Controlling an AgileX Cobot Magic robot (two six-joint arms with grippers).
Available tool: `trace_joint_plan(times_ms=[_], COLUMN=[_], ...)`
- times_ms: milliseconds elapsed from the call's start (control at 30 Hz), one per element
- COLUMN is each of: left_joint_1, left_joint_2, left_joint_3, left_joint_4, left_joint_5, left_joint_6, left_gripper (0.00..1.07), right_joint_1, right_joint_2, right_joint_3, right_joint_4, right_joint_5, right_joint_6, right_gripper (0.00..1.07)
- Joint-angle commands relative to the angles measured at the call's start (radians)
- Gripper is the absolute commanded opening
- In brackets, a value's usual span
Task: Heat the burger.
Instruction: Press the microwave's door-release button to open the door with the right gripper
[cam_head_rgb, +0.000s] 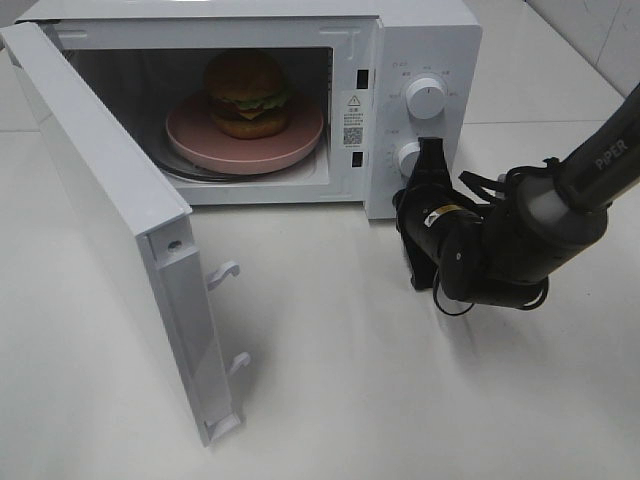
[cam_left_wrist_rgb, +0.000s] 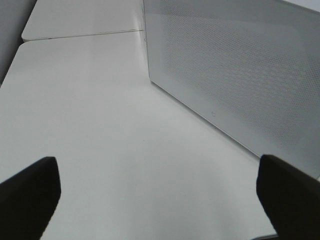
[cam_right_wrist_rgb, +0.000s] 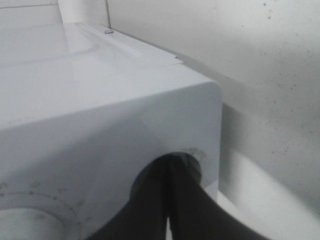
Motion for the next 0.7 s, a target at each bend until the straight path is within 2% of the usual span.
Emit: trace_joint_plan(times_ms=[33, 200, 333, 700], left_joint_1=[0.003, 0.003, 0.003, 0.003], left_joint_2=[-0.016, -0.016, -0.016, -0.016], left_joint_3=[0.004, 0.004, 0.004, 0.004], left_joint_4=[-0.004, -0.004, -0.004, -0.004], left_joint_5=[-0.009, -0.009, -0.009, -0.009], left_joint_6=[0.000, 0.000, 0.000, 0.000], left_gripper=[1.00, 1.00, 1.00, 1.00], right_joint_1=[-0.032, 0.004, 0.024, 0.024], right_joint_2=[-0.016, -0.016, -0.045, -0.144], right_joint_3=[-0.103, -0.064, 0.011, 0.152], right_joint_4=[-0.031, -0.004, 0.019, -0.008], right_joint_5=[-0.331, -0.315, -0.305, -0.205], right_joint_6=[-0.002, 0.031, 0.032, 0.033], right_gripper=[0.00, 0.00, 0.00, 0.00])
